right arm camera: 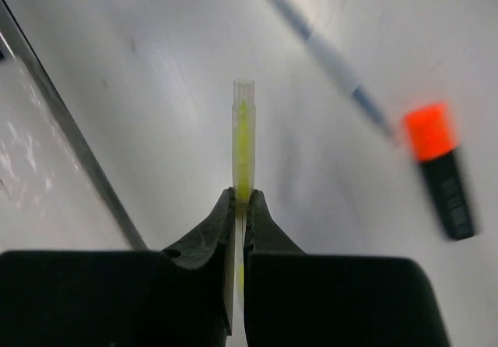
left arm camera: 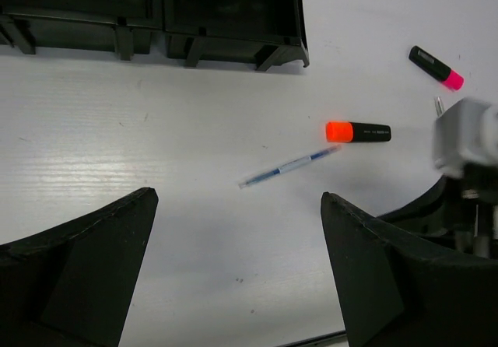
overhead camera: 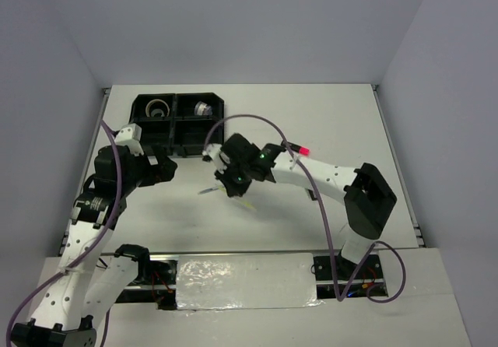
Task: Sort the stationery into containers
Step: Pick up the pen from the center of the board, then place the pen in the storage box.
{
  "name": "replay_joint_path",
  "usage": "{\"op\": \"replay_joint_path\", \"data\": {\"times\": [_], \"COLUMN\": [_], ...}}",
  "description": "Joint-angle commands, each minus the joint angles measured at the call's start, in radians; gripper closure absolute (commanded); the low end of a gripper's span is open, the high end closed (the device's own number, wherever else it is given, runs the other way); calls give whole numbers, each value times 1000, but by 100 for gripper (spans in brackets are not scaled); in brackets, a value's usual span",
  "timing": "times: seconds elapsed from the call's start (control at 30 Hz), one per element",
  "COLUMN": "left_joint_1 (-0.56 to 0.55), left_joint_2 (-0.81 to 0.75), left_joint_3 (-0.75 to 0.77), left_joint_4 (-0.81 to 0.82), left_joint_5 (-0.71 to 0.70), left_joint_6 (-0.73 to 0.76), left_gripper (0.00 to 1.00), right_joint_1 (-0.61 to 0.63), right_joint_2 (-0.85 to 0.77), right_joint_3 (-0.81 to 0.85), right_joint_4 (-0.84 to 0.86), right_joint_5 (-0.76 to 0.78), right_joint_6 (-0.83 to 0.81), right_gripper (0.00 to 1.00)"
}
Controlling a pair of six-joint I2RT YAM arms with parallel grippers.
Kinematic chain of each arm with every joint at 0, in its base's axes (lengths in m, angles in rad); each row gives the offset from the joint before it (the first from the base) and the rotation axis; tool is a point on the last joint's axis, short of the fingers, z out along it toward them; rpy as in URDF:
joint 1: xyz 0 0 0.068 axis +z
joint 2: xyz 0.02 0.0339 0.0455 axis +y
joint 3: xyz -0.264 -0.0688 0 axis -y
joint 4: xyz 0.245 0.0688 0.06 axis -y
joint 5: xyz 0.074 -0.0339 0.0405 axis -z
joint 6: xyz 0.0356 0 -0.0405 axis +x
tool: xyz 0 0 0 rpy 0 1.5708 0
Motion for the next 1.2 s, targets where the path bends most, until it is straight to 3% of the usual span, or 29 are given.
{"op": "replay_joint_path", "data": {"times": [0.0, 0.33, 0.5, 0.67, 0.93, 1.03, 1.13, 1.17], "left_joint_1": [-4, 5, 19, 52, 57, 57, 55, 54], "left_joint_2": [-27, -34, -23, -24, -41, -47, -54, -54], "left_joint_3": [5, 13, 17, 13, 8, 3, 0, 0], "left_joint_4": [16, 12, 15, 29, 33, 38, 41, 41], "left_joint_5": [-48, -52, -43, 4, 26, 41, 40, 41], "left_joint_6": [-3, 0, 17, 26, 29, 30, 29, 30], "left_gripper": [1, 1, 1, 1, 1, 1, 1, 1], "right_joint_1": [-4, -21, -32, -68, -95, -96, -99, -101], "right_joint_2": [59, 542, 556, 581, 689, 702, 729, 732], "right_joint_3": [273, 964, 927, 991, 1061, 1037, 1064, 1074], "right_joint_4": [-9, 28, 259, 246, 207, 264, 289, 286], "right_joint_5": [38, 307, 303, 207, 188, 197, 222, 219], "right_joint_6": [-195, -376, -383, -356, -404, -392, -370, -358], "right_gripper": [100, 100, 100, 99, 95, 88, 71, 61]}}
